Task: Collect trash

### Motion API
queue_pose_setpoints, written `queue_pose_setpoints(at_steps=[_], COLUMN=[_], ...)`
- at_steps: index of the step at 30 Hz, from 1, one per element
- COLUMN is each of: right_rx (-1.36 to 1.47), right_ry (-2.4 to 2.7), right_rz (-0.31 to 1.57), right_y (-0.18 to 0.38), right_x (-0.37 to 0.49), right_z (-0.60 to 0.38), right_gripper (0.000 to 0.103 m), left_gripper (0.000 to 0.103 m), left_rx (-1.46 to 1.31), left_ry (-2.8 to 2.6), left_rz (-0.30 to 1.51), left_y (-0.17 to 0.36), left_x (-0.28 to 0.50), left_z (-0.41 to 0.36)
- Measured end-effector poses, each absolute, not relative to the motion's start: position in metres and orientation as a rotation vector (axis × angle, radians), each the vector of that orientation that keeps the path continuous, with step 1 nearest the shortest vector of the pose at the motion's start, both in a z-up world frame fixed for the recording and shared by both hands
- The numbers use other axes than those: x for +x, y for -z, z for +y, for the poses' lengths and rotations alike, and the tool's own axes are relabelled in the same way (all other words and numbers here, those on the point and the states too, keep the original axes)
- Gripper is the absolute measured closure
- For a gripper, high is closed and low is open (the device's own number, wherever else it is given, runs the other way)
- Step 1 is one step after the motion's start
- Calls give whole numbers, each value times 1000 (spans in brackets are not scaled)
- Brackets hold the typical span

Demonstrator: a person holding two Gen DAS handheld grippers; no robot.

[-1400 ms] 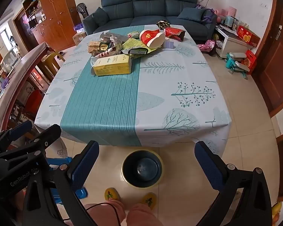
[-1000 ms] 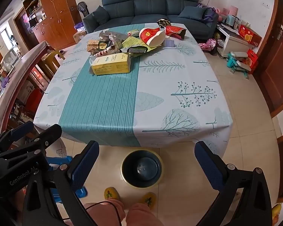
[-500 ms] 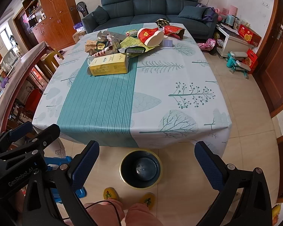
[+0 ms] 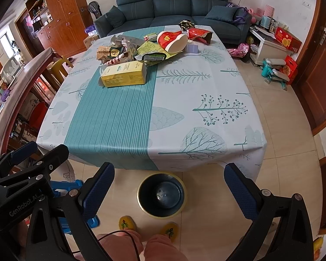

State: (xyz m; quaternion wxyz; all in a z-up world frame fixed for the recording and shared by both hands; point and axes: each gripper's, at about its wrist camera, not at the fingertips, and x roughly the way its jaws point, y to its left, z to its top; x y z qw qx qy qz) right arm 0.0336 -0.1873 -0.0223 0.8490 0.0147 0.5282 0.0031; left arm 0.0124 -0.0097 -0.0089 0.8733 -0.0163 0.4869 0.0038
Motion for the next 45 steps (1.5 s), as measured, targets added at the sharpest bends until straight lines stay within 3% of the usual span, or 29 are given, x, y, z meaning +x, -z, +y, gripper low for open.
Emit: queue_pose_setpoints(at_steps=[24,45], right_rx=[25,36], right_ry=[-11,-75], right_rz=[1109,1030], right_y=[28,1], right_x=[45,68], right_z=[-189,-173], right_gripper=[1,1], left_gripper=[22,22], left_rx=[-29,9], left_ry=[-23,-70], left_rz=[1029,945], left_y=[12,-29], left_x=[18,35], left_z=[-9,6])
